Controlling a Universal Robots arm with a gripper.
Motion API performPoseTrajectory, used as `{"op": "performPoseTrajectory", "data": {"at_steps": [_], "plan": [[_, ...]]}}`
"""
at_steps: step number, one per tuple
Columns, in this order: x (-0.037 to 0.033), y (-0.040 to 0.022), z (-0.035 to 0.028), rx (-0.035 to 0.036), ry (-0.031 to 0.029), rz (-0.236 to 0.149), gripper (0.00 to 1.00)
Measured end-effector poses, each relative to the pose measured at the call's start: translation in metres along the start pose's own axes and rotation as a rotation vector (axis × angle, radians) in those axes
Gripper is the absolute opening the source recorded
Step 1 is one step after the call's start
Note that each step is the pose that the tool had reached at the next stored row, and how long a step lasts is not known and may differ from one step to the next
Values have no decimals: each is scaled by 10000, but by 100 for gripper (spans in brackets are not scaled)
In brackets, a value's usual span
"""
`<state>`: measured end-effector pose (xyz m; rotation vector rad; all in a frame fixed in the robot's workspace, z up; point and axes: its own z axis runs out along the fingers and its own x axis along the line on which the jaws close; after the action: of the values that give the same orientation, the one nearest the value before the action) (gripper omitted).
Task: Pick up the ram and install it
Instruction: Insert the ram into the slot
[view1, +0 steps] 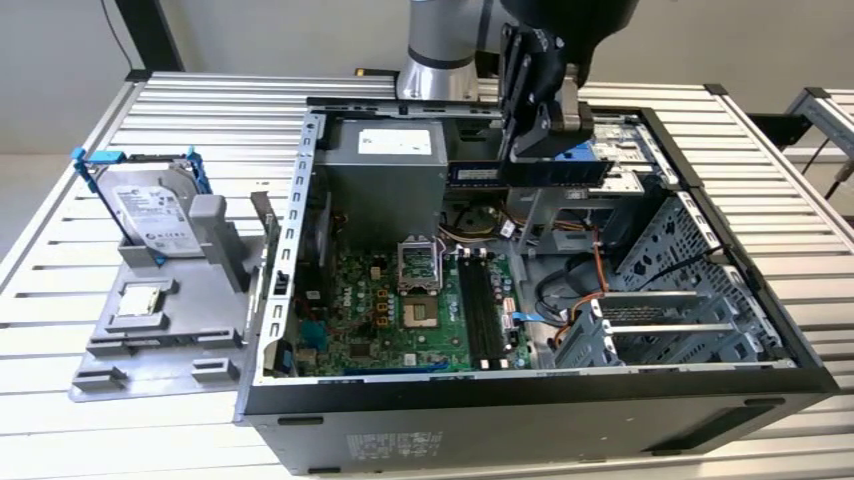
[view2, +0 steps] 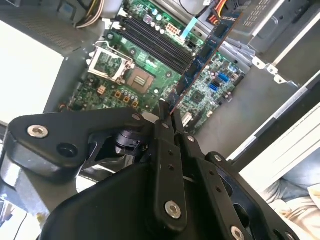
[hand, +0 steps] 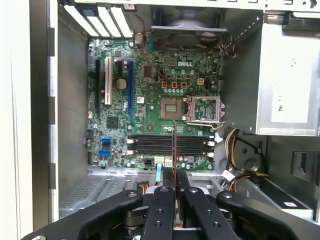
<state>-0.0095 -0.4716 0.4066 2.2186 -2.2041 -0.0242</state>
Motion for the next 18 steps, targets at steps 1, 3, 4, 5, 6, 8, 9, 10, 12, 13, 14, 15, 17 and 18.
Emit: {"op": "performPoseTrajectory", "data": {"at_steps": [1,3,4,5,6,8,9,10,12,13,14,15,17,18], "plan": [[-22,0,0,0,1,3,0],[-66,0,0,1,0,6,0],[-88,0,0,1,0,9,0],[-110,0,1,1,-1,12,0],[-128,0,0,1,0,17,0],[-139,0,0,1,0,20,0],[-139,0,0,1,1,19,0],[-143,1,1,1,50,22,0],[-143,1,1,1,60,22,0],[-143,0,1,1,60,22,0],[-143,0,1,1,61,21,0],[-144,0,1,1,61,21,0],[-144,0,1,1,61,21,0],[-144,0,1,1,61,21,0]]}}
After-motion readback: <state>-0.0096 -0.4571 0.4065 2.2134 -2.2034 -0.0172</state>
